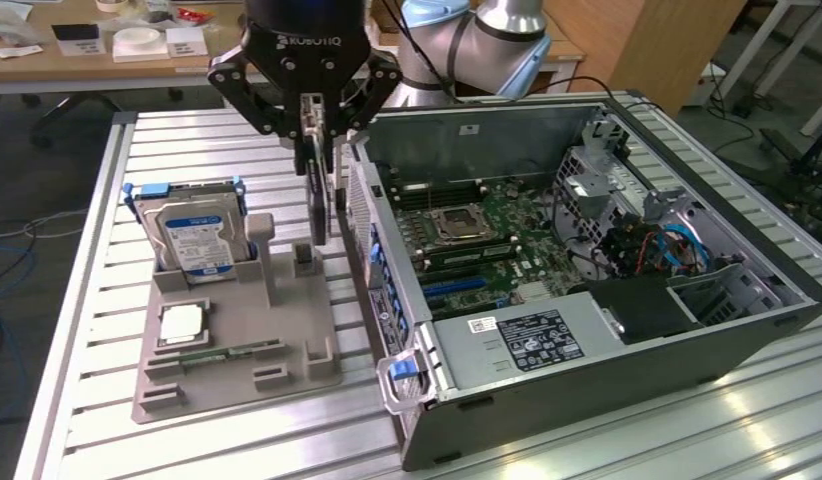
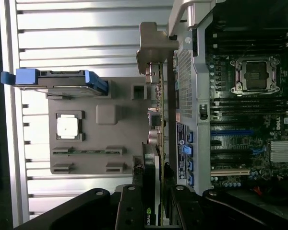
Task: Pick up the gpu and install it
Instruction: 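Pick up the gpu and move the gpu toward the slot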
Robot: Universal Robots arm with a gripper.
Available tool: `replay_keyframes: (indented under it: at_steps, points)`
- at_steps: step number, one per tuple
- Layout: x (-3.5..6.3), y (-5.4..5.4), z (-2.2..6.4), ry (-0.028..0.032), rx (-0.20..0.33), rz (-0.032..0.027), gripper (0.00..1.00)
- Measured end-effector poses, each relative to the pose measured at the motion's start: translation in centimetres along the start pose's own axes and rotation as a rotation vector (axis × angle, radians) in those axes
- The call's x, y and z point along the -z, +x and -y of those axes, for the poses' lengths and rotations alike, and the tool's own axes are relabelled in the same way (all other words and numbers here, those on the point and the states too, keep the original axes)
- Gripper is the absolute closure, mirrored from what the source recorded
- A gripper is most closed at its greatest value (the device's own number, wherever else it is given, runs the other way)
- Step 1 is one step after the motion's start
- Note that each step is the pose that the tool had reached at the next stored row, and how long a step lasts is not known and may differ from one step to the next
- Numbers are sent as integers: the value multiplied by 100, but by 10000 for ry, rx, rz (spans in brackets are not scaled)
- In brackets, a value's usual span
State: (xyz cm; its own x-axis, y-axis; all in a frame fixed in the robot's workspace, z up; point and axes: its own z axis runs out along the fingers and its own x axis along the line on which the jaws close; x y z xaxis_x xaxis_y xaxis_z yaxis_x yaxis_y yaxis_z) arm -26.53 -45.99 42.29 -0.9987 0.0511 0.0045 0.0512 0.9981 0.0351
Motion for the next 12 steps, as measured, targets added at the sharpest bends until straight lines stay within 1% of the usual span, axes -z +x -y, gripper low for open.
replay_keyframes:
  at_steps: [12]
  points:
    - [2,-389,-24,-5,-1,-2,73]
